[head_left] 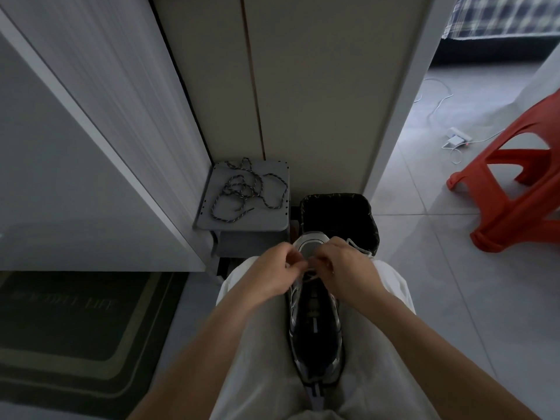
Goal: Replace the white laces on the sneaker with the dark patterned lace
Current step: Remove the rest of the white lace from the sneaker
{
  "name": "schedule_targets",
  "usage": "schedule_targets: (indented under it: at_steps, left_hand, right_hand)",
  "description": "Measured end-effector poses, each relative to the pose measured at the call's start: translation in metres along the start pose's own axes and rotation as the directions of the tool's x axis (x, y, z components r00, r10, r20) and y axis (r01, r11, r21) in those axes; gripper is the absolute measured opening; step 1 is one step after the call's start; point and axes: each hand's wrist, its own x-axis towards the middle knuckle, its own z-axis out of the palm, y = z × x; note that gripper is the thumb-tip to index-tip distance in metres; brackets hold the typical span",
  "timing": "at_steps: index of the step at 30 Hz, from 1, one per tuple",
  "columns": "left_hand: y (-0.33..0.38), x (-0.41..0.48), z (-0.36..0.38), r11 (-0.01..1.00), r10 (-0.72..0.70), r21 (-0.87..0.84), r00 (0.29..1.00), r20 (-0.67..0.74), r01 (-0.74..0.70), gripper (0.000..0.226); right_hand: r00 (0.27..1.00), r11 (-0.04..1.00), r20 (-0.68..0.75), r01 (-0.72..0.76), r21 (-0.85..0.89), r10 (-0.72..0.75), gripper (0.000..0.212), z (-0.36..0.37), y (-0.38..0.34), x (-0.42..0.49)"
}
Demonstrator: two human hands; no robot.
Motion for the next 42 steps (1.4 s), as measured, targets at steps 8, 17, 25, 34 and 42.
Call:
schedule_targets:
  at_steps: [8, 17, 25, 34, 42]
  left_hand:
    - [-0.016, -0.014, 0.029, 0.998, 0.007, 0.067, 0.977, -0.215, 0.007, 0.011]
    - [-0.021, -0.005, 0.034, 0.997, 0.002, 0.078, 0.976, -0.217, 0.015, 0.013]
    - [-0.024, -0.001, 0.039, 0.995, 0.003, 0.101, 0.968, -0.250, 0.023, 0.011]
    - [-0.024, 0.000, 0.042, 0.999, -0.005, 0.034, 0.974, -0.226, 0.013, 0.010]
    - [0.008, 0.003, -0.012, 0.986, 0.071, -0.137, 0.980, -0.186, -0.098, 0.023]
  right_hand:
    - [0.950, 0.966, 0.180, -0.249, -0.063, 0.256, 0.051, 0.011, 0.001, -0.016]
    - [0.929, 0.961, 0.266, -0.276, 0.033, 0.257, 0.054, 0.007, 0.001, -0.016]
    - [0.942, 0.946, 0.156, -0.313, 0.089, 0.297, 0.050, 0.016, 0.000, -0.021]
    - [0.943, 0.934, 0.113, -0.328, 0.142, 0.314, 0.052, 0.019, 0.005, -0.026]
    - [0.928, 0.932, 0.161, -0.352, 0.088, 0.335, 0.058, 0.015, 0.007, -0.021]
